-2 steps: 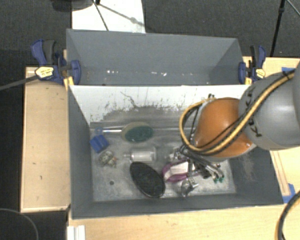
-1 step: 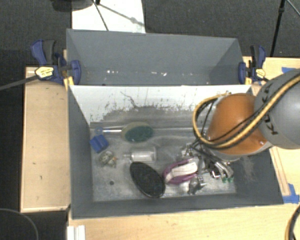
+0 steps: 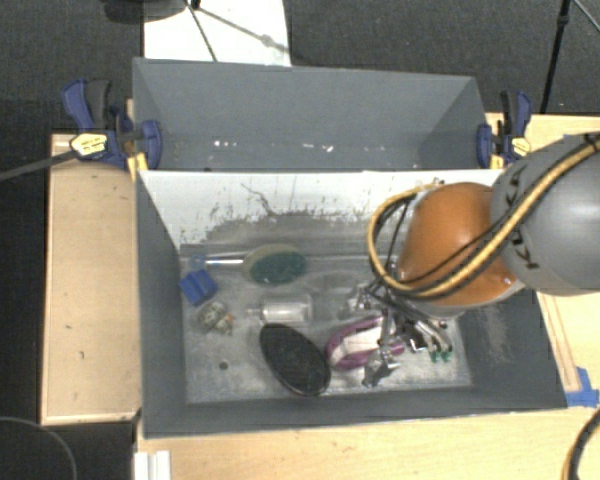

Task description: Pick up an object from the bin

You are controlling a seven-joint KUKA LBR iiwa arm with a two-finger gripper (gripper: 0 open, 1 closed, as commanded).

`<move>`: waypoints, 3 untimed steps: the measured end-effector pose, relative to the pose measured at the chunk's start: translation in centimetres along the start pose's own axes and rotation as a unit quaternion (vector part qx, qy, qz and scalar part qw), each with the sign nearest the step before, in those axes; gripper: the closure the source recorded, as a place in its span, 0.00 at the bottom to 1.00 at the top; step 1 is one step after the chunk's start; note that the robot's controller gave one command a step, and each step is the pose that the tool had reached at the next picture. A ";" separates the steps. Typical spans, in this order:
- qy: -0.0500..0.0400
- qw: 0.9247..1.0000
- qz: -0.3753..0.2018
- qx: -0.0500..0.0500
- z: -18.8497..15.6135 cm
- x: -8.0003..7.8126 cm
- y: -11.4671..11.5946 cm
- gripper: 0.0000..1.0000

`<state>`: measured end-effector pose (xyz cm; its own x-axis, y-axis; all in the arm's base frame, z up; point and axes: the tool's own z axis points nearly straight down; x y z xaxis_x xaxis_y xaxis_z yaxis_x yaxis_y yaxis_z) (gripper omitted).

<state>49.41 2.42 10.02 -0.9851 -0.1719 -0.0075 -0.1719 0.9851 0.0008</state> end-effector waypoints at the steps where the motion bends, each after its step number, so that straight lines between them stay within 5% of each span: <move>1: 0.000 0.999 -0.035 0.000 2.8 -0.3 -2.0 0.00; 2: -0.001 1.000 0.001 0.002 2.7 0.3 -0.7 0.00; 3: -0.004 1.000 0.001 0.001 2.6 0.1 -0.7 1.00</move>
Offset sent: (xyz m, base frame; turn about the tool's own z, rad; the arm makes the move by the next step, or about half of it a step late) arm 0.0041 -0.0196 -0.0302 -0.0697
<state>49.46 1.77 7.43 -0.9852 -0.1705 -0.0152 -0.1705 0.9854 -0.0014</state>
